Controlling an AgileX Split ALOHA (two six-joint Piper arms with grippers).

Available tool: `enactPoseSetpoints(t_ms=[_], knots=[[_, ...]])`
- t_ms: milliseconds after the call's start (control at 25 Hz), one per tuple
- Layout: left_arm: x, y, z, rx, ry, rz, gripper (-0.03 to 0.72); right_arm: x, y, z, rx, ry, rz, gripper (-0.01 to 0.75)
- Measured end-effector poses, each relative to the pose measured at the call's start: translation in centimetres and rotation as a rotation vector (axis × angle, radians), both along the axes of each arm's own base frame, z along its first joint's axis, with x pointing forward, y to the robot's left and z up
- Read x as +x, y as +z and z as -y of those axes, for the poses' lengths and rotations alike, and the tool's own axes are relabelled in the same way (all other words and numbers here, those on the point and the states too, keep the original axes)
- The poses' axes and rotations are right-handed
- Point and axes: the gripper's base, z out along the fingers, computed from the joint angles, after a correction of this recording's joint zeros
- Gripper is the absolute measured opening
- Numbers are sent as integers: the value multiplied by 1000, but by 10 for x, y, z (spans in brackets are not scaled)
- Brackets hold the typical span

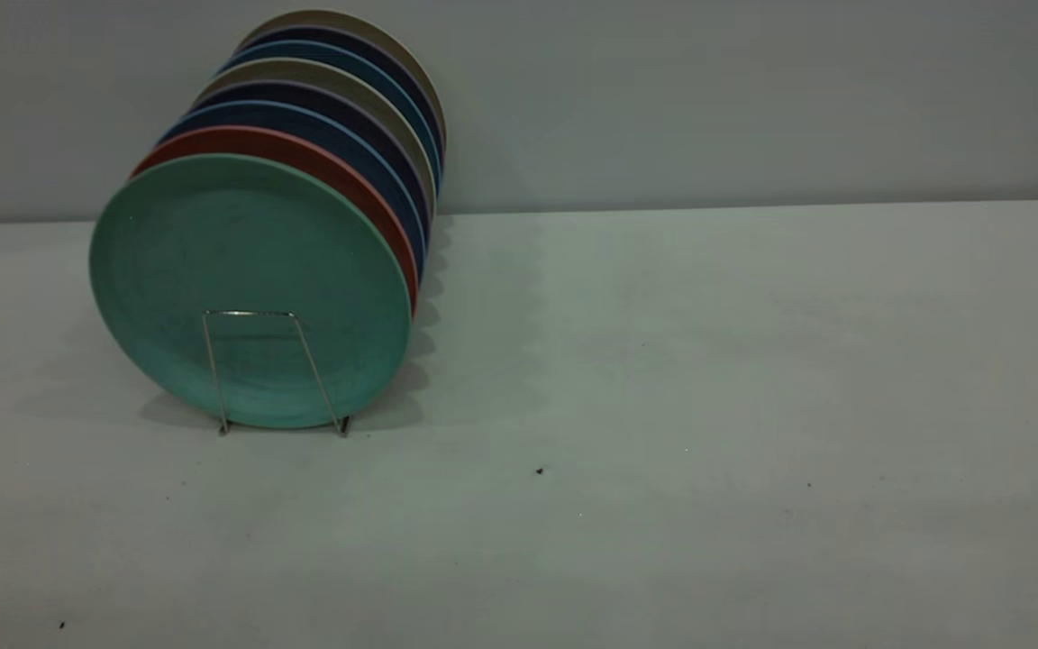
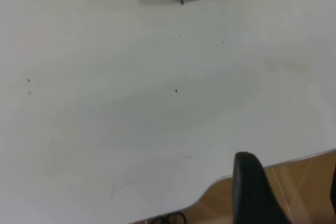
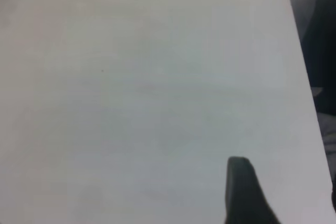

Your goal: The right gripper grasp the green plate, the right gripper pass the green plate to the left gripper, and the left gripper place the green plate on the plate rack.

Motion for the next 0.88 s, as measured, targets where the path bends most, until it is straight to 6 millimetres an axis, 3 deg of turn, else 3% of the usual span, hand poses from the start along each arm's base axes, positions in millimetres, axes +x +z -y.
enactPoseSetpoints(t_ms=[240,880], knots=[[-13,-2,1,3,-4,83,393,0,0,0,1,-2,0,411],[-13,-2,1,2,-5,87,393,0,0,0,4,-1,0,411]])
